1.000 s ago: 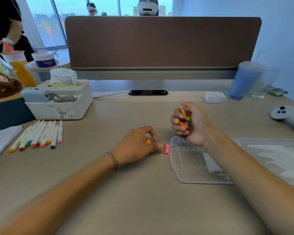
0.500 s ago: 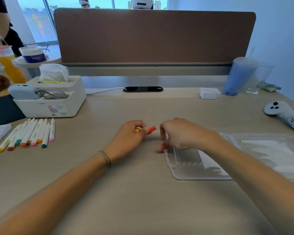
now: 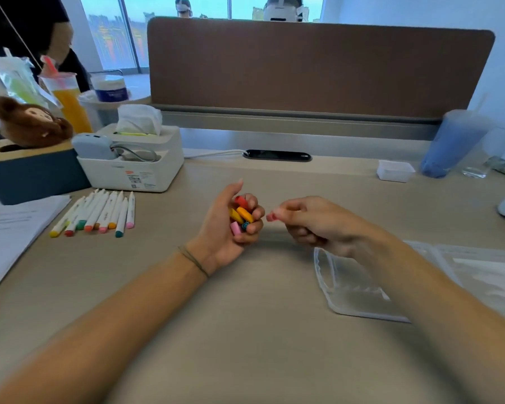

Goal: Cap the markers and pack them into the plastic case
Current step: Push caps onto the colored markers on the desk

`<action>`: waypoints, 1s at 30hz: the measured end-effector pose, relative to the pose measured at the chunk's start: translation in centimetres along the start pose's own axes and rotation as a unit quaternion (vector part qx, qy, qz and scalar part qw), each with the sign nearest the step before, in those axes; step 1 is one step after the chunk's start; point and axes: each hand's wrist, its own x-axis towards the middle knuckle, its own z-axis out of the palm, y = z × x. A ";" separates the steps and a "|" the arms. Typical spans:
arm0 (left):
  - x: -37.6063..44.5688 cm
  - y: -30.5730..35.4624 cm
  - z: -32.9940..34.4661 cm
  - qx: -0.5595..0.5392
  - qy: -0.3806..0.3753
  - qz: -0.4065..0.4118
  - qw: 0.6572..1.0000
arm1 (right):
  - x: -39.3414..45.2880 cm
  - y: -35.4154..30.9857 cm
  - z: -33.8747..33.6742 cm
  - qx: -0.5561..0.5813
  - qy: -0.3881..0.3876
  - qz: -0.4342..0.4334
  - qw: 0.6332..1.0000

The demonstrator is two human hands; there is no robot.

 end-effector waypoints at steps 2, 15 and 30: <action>-0.2 0.2 -0.6 -0.001 0.047 0.012 0.999 | 0.5 0.1 0.8 0.195 -0.022 0.003 0.981; -4.0 3.4 -6.8 0.188 0.351 0.163 0.903 | 8.6 -1.9 15.2 0.369 0.131 0.027 0.920; -2.3 2.9 -10.2 0.247 0.450 0.259 0.818 | 13.2 -1.0 21.9 0.181 0.304 -0.132 0.926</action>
